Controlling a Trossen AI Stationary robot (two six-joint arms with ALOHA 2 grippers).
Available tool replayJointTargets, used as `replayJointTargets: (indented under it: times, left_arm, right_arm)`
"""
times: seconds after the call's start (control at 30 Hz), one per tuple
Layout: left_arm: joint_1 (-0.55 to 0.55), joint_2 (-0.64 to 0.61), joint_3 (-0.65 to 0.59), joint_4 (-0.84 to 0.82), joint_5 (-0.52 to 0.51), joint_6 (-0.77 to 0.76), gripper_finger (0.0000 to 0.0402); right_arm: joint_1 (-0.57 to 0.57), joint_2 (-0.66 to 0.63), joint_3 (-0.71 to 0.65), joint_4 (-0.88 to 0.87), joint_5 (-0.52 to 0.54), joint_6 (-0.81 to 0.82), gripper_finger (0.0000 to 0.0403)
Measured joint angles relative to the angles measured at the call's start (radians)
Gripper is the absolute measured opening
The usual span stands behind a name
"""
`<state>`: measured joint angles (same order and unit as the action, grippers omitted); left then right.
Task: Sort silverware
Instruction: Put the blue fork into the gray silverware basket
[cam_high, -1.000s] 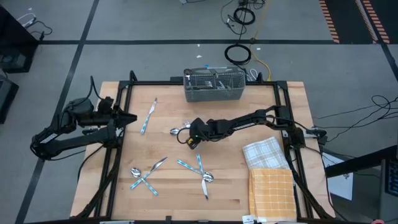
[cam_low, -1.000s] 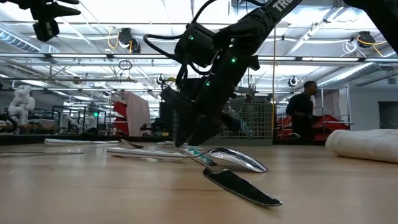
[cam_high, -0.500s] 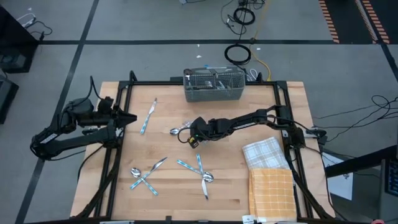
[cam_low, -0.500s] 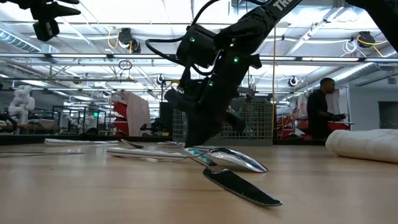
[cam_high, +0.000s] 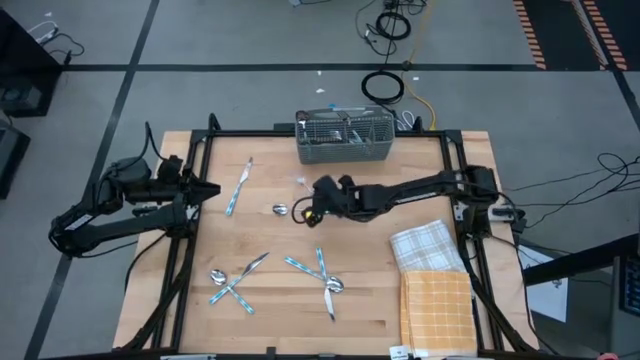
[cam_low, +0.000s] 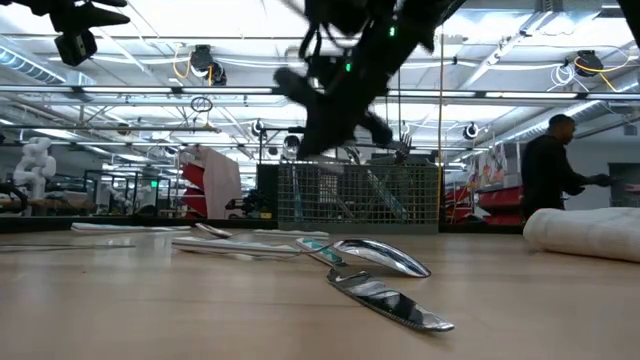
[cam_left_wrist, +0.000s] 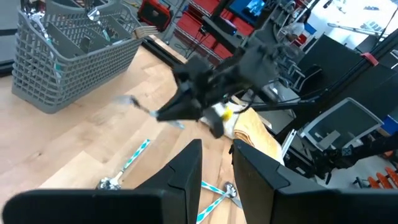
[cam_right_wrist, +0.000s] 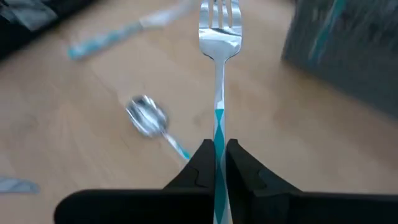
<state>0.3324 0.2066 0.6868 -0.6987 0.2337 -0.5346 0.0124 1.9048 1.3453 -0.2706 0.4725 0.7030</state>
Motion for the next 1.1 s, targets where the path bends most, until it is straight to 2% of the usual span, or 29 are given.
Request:
replayJointTargets:
  times: [0.17,0.27,0.4,0.5,0.63,0.8,0.97,1.1]
  left_arm:
    - [0.0,0.0,0.0,0.0,0.0,0.0,0.0095]
    - [0.0,0.0,0.0,0.0,0.0,0.0,0.0095]
    - [0.0,0.0,0.0,0.0,-0.001,0.0,0.0095]
    - [0.0,0.0,0.0,0.0,-0.002,-0.001,0.0095]
    - [0.0,0.0,0.0,0.0,-0.002,-0.001,0.0095]
    - [0.0,0.0,0.0,0.0,-0.04,0.0,0.0095]
    - [0.0,0.0,0.0,0.0,-0.129,0.021,0.0095]
    - [0.0,0.0,0.0,0.0,-0.167,0.02,0.0095]
  right_arm:
    - [-0.017,-0.102,0.002,0.122,0.164,-0.174,0.0]
    - [-0.059,-0.149,0.002,0.214,0.171,-0.319,0.0]
    - [-0.122,-0.208,-0.013,0.356,0.083,-0.508,0.0]
    - [-0.18,-0.26,-0.115,0.594,-0.034,-0.596,0.0]
    - [-0.267,-0.33,-0.349,1.008,-0.16,-0.614,0.0]
    - [-0.429,-0.351,-0.61,1.458,-0.376,-0.512,0.0]
    - [-0.544,-0.353,-0.719,1.632,-0.43,-0.463,0.0]
    - [-0.604,-0.354,-0.729,1.618,-0.416,-0.456,0.0]
